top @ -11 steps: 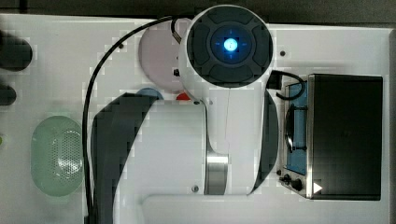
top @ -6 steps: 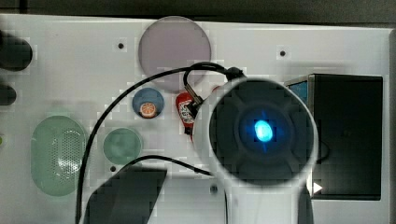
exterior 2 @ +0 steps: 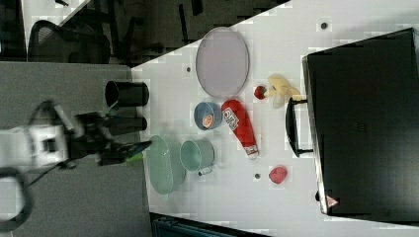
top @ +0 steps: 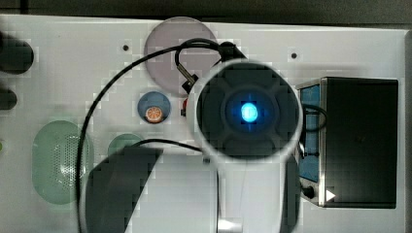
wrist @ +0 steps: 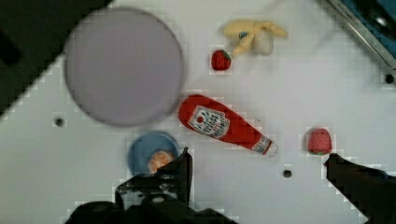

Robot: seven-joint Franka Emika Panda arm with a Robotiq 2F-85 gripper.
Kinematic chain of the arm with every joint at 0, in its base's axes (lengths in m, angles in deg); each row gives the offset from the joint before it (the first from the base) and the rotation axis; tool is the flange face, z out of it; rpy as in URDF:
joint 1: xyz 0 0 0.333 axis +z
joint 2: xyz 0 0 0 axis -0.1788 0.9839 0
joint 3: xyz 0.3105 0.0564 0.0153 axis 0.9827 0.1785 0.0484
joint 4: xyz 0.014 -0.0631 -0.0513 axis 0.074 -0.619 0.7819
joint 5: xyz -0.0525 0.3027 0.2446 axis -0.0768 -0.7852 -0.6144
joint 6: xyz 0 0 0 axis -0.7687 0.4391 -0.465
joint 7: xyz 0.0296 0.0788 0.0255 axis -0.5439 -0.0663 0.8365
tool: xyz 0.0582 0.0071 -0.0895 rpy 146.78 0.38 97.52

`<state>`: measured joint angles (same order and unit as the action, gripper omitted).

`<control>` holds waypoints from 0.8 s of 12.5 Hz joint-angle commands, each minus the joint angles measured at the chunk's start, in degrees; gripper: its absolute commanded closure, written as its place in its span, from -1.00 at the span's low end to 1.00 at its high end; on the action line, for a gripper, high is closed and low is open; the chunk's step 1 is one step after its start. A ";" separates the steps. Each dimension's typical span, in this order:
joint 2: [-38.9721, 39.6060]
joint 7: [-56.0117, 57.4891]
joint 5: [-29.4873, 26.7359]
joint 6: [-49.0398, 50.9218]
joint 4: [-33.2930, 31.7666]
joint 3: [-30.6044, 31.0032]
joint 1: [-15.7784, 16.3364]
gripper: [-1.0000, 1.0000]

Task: Pick Ketchup from the table and place it in strainer.

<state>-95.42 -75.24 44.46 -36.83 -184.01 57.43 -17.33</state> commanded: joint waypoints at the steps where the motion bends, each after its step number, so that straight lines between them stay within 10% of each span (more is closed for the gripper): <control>1: 5.88 12.45 -0.04 -2.64 -4.85 1.57 -0.46 -1.00; 10: 16.32 43.85 -0.02 -26.04 -15.98 3.55 -0.24 -1.00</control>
<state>-80.08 -39.28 44.35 -61.61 -200.79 60.46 -17.34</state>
